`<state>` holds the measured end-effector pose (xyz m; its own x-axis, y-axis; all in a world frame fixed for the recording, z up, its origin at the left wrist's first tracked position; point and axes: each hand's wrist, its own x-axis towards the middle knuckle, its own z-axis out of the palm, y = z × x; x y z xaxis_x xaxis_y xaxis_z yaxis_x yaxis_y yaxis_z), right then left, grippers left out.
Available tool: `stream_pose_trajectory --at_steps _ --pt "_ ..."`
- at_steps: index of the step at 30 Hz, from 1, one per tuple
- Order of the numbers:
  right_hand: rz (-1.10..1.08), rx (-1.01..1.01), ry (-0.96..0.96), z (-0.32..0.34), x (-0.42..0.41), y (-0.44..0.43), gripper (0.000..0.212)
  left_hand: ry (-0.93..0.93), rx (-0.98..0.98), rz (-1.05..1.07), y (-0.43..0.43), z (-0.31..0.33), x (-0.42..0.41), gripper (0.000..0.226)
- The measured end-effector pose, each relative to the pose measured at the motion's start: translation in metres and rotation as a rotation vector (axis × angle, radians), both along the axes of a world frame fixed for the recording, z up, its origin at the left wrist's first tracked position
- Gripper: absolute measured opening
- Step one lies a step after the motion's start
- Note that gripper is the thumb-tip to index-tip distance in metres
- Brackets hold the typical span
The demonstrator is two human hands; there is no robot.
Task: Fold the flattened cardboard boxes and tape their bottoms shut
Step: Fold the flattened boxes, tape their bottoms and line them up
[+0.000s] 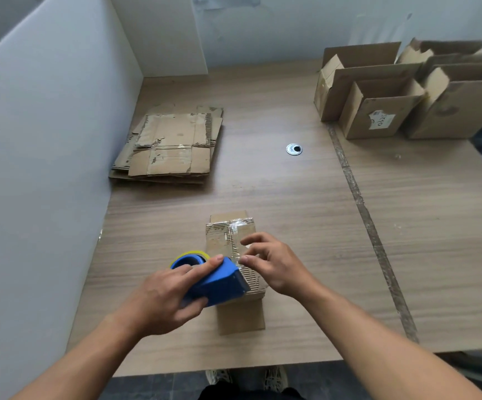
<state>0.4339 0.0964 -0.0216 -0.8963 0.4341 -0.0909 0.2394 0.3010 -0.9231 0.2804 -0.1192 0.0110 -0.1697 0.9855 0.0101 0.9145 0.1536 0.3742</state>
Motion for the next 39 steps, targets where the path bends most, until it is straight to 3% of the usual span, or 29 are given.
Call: stream_pose_trajectory --at_steps 8,17,20,26,31,36,39 --pt "-0.185 -0.109 -0.114 -0.002 0.034 0.016 0.013 -0.109 -0.171 -0.026 0.046 0.012 0.000 0.071" --pt "-0.493 -0.276 -0.054 -0.011 0.086 0.055 0.024 -0.146 -0.276 0.044 0.032 0.028 -0.019 0.064" --pt "-0.412 -0.282 -0.186 -0.028 0.097 0.037 0.016 -0.234 -0.463 0.076 0.013 0.031 -0.024 0.059" --pt "-0.380 -0.280 -0.280 -0.044 0.075 -0.006 0.030 -0.275 -0.661 0.186 0.000 0.024 -0.025 0.052" --pt "-0.427 -0.314 -0.330 -0.056 0.067 -0.011 0.043 -0.327 -0.707 0.229 0.004 0.020 -0.028 0.034" --pt "-0.516 -0.375 -0.350 -0.061 0.064 -0.011 0.032 -0.332 -0.727 0.206 0.015 0.013 -0.036 0.030" --pt "-0.542 -0.390 -0.376 -0.069 0.067 -0.014 0.037 -0.305 -0.737 0.180 0.020 0.010 -0.041 0.028"
